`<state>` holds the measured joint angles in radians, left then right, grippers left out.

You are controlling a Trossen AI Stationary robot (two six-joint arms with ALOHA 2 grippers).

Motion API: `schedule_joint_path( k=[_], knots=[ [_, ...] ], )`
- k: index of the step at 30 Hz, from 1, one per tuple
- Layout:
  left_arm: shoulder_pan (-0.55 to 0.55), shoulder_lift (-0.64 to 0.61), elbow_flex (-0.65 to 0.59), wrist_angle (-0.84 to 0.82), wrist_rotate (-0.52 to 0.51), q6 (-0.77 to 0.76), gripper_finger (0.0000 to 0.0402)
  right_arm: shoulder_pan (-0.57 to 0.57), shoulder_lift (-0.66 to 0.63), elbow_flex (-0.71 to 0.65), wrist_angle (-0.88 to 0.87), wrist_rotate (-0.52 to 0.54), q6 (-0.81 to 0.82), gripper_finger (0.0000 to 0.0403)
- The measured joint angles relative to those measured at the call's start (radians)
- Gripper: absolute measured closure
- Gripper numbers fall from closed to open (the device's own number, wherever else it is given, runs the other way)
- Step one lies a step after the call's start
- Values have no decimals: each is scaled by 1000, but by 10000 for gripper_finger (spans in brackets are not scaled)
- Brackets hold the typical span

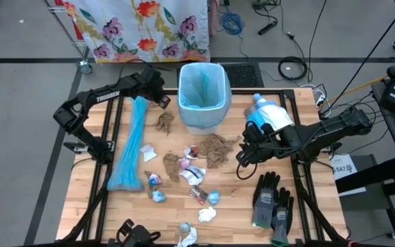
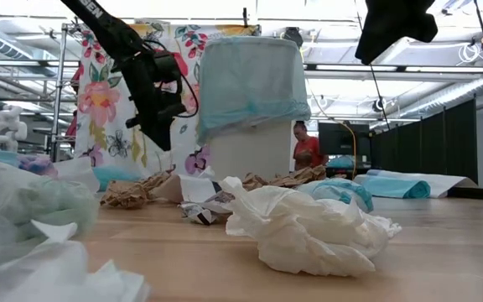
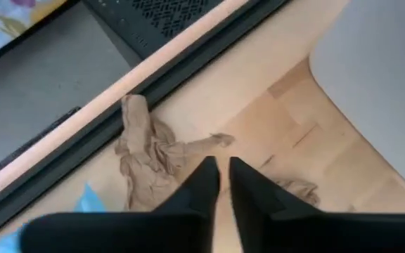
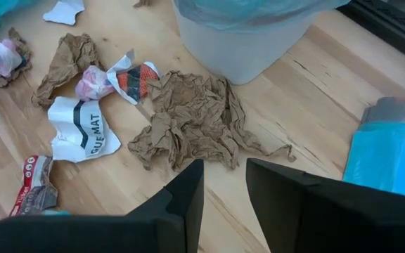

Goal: Place trash/remove bag and relplace
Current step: Put the brown paper into the blue trash bag inside the white trash bin

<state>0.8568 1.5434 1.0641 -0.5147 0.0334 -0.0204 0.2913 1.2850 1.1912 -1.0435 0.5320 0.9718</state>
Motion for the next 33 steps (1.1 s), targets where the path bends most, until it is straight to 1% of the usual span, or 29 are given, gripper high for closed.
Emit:
schedule_joint_path(
  k=[3, 6, 9, 12, 14, 18, 20, 22, 24, 28, 29, 33],
  knots=[
    [14, 14, 0, 56, -20, -7, 293, 0, 0, 0, 1, 0, 5, 303],
    [40, 43, 0, 95, -55, -86, 240, -3, 0, 0, 6, 2, 10, 303],
    [73, 91, 0, 109, -65, -185, 201, -5, 0, 0, 31, 20, 11, 303],
    [99, 160, 0, 106, -26, -208, 184, -18, 0, 0, 45, 22, 11, 303],
    [106, 201, 0, 113, -8, -208, 181, -27, 0, 0, 48, 23, 11, 303],
    [107, 262, 0, 148, -8, -207, 182, -45, 0, 0, 50, 22, 11, 303],
    [106, 286, 0, 155, -8, -208, 192, -54, 0, 0, 50, 22, 11, 303],
    [103, 301, 1, 155, -14, -210, 218, -62, 0, 0, 53, 22, 11, 303],
    [102, 303, 3, 146, -14, -209, 261, -65, 0, 0, 54, 22, 11, 303],
    [94, 274, 1, 90, -10, -204, 372, -70, 0, 0, 61, 23, 11, 303],
    [91, 257, -1, 71, -8, -210, 384, -70, 0, 0, 61, 22, 10, 303],
    [76, 137, 0, 42, -8, -209, 385, -69, 0, 0, 60, 22, 10, 303]
  ],
)
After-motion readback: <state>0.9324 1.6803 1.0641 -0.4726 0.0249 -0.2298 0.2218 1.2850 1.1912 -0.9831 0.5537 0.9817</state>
